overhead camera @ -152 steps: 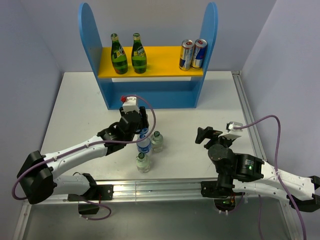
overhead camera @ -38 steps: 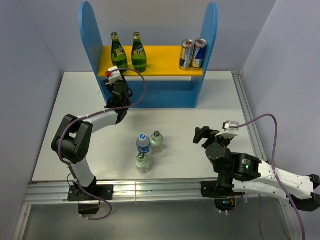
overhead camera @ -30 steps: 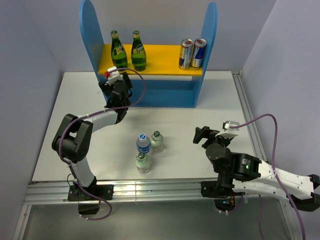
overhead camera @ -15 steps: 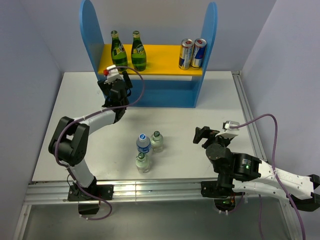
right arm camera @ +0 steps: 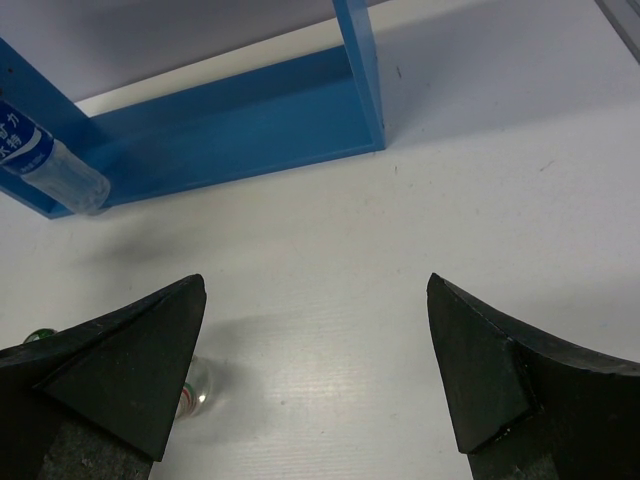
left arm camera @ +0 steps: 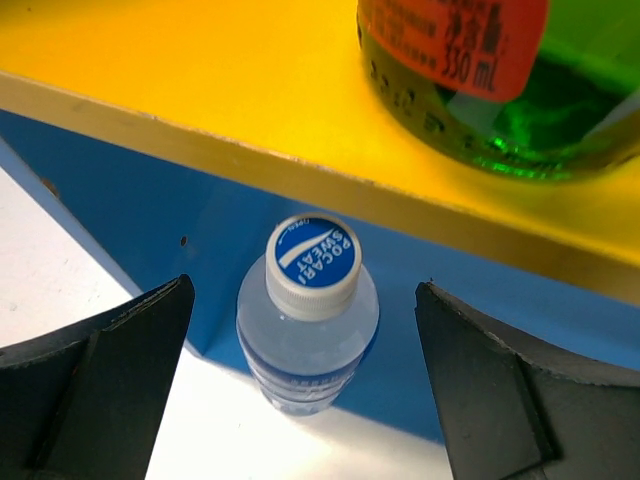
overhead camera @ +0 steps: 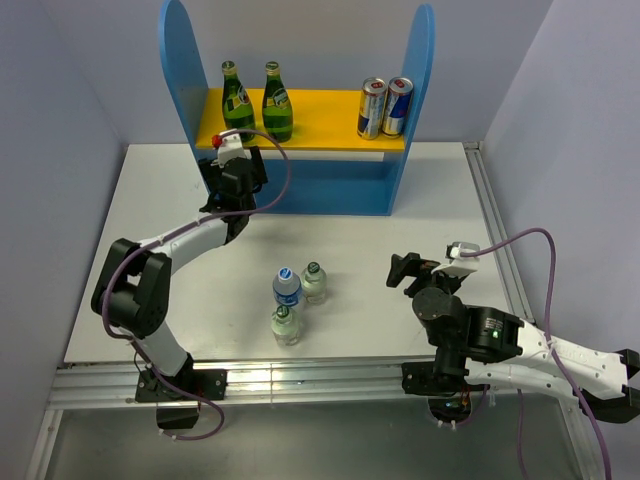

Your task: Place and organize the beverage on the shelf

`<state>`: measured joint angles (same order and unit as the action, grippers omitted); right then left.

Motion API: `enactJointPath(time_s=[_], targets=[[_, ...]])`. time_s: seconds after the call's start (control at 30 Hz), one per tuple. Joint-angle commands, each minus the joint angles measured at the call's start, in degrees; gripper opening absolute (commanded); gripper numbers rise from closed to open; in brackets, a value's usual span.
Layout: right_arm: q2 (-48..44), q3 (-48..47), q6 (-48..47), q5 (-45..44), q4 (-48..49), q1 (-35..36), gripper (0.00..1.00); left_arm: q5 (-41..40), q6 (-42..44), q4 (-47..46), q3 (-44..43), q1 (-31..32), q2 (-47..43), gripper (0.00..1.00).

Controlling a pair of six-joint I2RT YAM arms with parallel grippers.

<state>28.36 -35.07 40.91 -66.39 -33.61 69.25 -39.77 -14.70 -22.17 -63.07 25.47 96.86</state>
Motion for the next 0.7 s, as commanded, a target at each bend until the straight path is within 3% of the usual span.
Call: enactJointPath(time_s=[0.0,0.47,0.67], targets=[[-0.76,0.88,0.93,-0.76,1.26,0.18,0.98,1.36,-0.5,2.31,-2.23,0.01,-2.9,0.99],[-1.2,0.88,1.63,-0.76,0.47,0.18,0.98,4.35,-5.24,7.23,4.79,0.1,-7.91,0.99],[-1.2,0.79,1.72,-0.85,0.3,0.18,0.98,5.32,-6.92,8.28,9.89,0.72,-13.18,0.91]])
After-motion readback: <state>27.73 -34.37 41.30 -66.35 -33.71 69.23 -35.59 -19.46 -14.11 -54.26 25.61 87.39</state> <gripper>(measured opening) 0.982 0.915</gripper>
